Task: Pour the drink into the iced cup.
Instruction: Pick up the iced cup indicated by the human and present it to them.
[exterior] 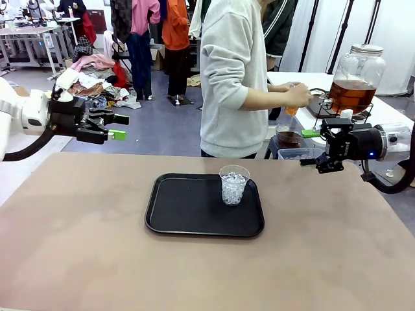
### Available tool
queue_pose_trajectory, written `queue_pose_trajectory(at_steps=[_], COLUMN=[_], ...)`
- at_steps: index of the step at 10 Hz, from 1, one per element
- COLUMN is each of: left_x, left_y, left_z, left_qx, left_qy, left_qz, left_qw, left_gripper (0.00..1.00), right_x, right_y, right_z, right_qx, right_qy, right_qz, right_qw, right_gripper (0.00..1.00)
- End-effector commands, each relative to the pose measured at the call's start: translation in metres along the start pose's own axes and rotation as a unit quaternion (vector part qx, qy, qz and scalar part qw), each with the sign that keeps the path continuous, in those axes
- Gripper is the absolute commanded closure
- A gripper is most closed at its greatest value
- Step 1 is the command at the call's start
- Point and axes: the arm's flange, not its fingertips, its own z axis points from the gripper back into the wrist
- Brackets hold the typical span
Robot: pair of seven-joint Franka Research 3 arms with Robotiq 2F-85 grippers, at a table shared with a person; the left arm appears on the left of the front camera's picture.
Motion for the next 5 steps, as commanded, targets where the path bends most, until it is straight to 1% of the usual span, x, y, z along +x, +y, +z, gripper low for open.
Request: queue_pose_trajectory(at_steps=[1, 5], left_x=[0.0008, 0.0008], left_y=[-0.0009, -0.0009], left_z=[0.0003, 0.0003], left_qx=[0.000, 0.000], left_qy=[0.000, 0.000], left_qz=[-0.002, -0.002], left_qw=[1.000, 1.000], left_gripper=[0.00, 0.00], right_x=[0.0004, 0.0004], right_y=[0.0021, 0.0021], right_z=[0.0007, 0.0007], right_qx=[0.001, 0.001], right_qy=[-0.001, -0.001], right_qz=[0.002, 0.002], right_qw=[1.000, 1.000], right_gripper=[0.00, 0.00])
